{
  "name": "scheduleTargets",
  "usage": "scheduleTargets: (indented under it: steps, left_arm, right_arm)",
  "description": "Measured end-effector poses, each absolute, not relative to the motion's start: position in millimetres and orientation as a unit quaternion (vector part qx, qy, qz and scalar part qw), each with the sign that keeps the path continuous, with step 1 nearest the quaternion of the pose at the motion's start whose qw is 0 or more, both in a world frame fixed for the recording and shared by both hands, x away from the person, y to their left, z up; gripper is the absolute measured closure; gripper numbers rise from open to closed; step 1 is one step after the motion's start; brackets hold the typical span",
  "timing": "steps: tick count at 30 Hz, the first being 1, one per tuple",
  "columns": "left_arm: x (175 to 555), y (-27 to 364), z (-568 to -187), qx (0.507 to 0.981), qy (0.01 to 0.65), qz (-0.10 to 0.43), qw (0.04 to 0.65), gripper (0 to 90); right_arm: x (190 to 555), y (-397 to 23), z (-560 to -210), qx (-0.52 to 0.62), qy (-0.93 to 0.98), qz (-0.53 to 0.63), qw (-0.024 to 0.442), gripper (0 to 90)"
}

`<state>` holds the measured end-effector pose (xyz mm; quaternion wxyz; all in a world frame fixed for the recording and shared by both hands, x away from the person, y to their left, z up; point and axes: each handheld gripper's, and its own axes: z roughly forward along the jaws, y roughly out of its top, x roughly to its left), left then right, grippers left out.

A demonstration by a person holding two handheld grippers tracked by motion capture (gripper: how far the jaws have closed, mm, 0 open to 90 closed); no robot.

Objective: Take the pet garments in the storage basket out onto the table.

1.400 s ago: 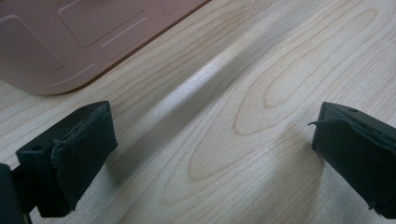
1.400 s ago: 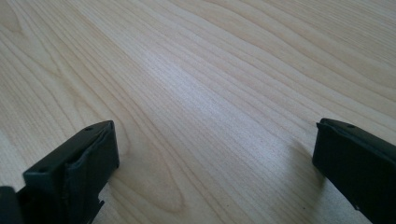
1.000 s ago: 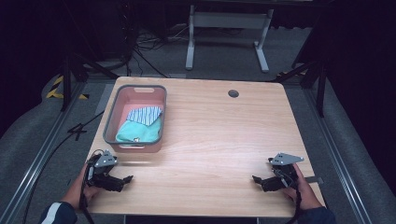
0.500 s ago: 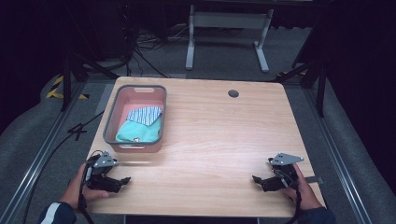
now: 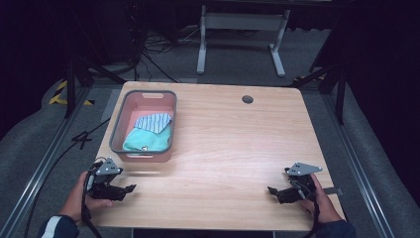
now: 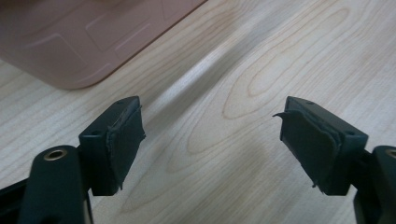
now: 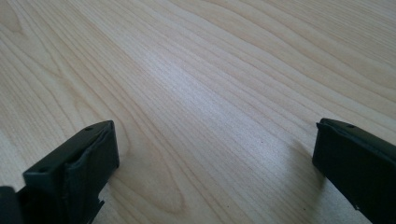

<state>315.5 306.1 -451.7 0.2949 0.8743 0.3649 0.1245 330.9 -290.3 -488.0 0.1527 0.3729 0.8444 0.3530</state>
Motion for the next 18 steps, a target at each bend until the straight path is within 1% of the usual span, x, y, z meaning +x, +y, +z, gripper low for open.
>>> scheduleTargets:
  steps: [3, 7, 10, 18]
  left_arm:
    - [315.1, 307.0, -445.1, 0.870, 0.369, 0.128, 0.300, 22.9]
    - [312.4, 309.8, -431.3, 0.862, 0.364, 0.136, 0.326, 22.3]
    - [309.2, 308.7, -420.0, 0.854, 0.360, 0.150, 0.345, 22.4]
    - [317.2, 295.8, -395.5, 0.856, 0.347, 0.157, 0.350, 19.5]
  right_arm:
    - [330.8, -290.2, -488.0, 0.373, 0.844, 0.353, 0.153, 0.6]
    - [330.9, -290.3, -488.0, 0.373, 0.844, 0.353, 0.153, 0.6]
    - [330.9, -290.3, -488.1, 0.373, 0.844, 0.353, 0.153, 0.6]
    - [330.8, -290.2, -487.9, 0.374, 0.844, 0.354, 0.152, 0.6]
